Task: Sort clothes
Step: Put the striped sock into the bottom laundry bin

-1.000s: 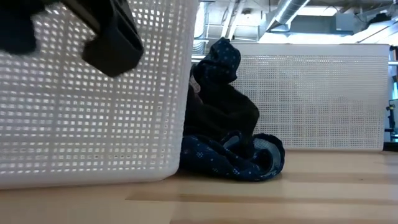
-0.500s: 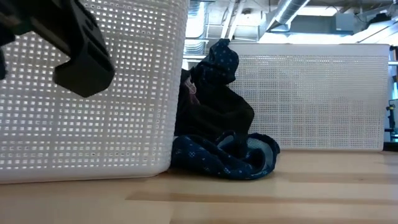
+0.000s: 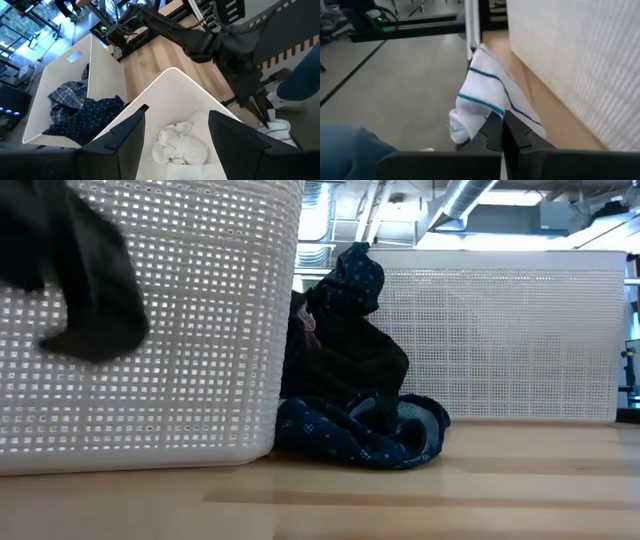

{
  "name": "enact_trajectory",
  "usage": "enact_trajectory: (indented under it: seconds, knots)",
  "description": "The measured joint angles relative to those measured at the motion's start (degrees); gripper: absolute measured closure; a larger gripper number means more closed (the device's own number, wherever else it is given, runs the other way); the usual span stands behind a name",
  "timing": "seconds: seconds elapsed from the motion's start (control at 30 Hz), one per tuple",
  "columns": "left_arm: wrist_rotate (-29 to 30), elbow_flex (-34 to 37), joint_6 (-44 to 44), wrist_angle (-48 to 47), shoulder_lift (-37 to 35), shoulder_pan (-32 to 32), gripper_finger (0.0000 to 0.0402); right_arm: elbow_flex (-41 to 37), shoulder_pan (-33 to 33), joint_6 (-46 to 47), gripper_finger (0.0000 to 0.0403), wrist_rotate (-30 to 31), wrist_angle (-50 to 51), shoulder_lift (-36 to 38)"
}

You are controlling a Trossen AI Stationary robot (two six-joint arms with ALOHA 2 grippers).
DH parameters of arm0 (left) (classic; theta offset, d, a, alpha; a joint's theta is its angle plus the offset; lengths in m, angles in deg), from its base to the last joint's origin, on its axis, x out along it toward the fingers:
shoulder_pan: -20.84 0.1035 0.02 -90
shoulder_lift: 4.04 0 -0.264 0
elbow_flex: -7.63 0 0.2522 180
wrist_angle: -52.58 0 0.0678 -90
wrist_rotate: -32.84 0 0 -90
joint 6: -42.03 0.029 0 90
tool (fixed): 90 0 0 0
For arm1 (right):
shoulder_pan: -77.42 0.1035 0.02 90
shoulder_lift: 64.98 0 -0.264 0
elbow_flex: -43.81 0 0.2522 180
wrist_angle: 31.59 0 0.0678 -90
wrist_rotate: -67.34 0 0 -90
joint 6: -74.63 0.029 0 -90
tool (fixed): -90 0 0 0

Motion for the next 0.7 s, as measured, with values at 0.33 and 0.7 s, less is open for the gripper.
enact_trajectory:
  seconds: [0.33, 0.7]
  knots:
    - [-0.42, 0.00, -1.04, 0.00, 0.00, 0.00, 0.0187, 7.60, 2.15, -5.57, 0.0402, 1.38, 9.07, 1.57]
    - [-1.73, 0.00, 12.68, 14.94, 0.01, -0.50, 0.0187, 10.32, 4.60, -9.36, 0.0402, 6.96, 17.45, 6.11]
